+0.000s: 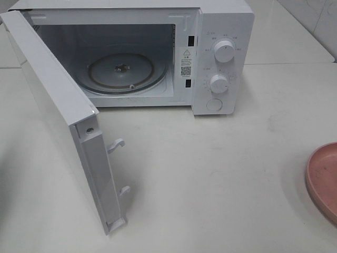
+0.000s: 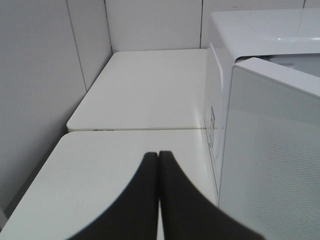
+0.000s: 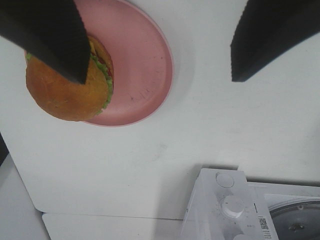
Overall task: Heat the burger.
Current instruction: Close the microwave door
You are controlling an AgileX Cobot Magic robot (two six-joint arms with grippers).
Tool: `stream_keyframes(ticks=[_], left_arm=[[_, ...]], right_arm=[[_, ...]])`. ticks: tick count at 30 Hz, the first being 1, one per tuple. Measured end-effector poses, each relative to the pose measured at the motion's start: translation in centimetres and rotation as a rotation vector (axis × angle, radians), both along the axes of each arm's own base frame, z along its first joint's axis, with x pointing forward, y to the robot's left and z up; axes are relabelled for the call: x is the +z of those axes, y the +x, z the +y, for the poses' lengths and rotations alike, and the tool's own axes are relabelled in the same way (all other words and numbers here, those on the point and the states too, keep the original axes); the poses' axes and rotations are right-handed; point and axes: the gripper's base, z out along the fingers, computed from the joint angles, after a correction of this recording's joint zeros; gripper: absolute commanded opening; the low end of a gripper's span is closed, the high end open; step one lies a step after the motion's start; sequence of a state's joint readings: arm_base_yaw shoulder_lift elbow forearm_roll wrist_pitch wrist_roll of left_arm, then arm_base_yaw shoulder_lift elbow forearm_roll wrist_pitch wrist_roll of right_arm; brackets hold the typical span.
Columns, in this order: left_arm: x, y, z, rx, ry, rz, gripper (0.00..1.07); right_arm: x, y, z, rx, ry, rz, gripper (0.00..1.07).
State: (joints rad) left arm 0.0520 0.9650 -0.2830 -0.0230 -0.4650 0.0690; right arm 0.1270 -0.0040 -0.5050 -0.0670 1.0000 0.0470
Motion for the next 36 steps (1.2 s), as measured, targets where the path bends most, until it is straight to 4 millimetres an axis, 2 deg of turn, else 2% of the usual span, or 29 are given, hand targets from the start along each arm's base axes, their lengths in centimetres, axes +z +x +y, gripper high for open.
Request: stream_keyframes(ticks=[4,5,12,15,16,17,19,20,21,22,24,28,30,32,33,36], left_arm=[[-1.3,1.2,-0.4,-0.052,0.020,0.004,0.00],[-2.1,1.9,-0.7,-0.091,0.006,0.023,0.00],[-4.2,3.4,-1.8,-0.210,-0.024,0.042,0.00],[-5.2,4.0,-2.9,-0.271,-0.036,0.056,0.00],[-5.9,4.3,-4.0,-0.315,-0.032,0.079,0.00],[-5.9,4.3,-4.0,-0.315,-0.032,0.079,0.00],[-6.7,4.7,-5.5,-0.358,-0.029,0.097,0.00],[-6.7,4.7,-5.5,-0.358,-0.029,0.097,0.00],[-6.9,4.9,-6.5,-0.378,-0.031,0.095,0.00],[-6.9,4.9,-6.5,-0.378,-0.031,0.095,0.00],[-7.2,5.2,-7.9,-0.381,-0.033,0.097,0.00],[-7.7,5.4,-9.0,-0.359,-0.045,0.114,0.00],[-8.1,5.9,-10.7,-0.371,-0.025,0.120,0.00],[-8.1,6.1,-11.3,-0.383,-0.018,0.119,0.00],[-8.1,6.4,-12.5,-0.408,-0.009,0.112,0.00],[-8.1,6.5,-13.0,-0.415,-0.011,0.108,0.00]], right_arm=[[0.0,0.0,0.0,0.000,0.000,0.000,0.75],[0.0,0.0,0.0,0.000,0.000,0.000,0.75],[0.0,0.0,0.0,0.000,0.000,0.000,0.75],[0.0,0.0,0.0,0.000,0.000,0.000,0.75],[0.0,0.0,0.0,0.000,0.000,0.000,0.75],[0.0,0.0,0.0,0.000,0.000,0.000,0.75],[0.0,0.0,0.0,0.000,0.000,0.000,0.75],[0.0,0.0,0.0,0.000,0.000,0.000,0.75],[0.0,0.0,0.0,0.000,0.000,0.000,0.75],[0.0,0.0,0.0,0.000,0.000,0.000,0.75],[0.0,0.0,0.0,0.000,0.000,0.000,0.75],[0.0,0.0,0.0,0.000,0.000,0.000,0.75],[0.0,0.0,0.0,0.000,0.000,0.000,0.75],[0.0,0.0,0.0,0.000,0.000,0.000,0.75],[0.0,0.0,0.0,0.000,0.000,0.000,0.75],[0.0,0.0,0.0,0.000,0.000,0.000,0.75]])
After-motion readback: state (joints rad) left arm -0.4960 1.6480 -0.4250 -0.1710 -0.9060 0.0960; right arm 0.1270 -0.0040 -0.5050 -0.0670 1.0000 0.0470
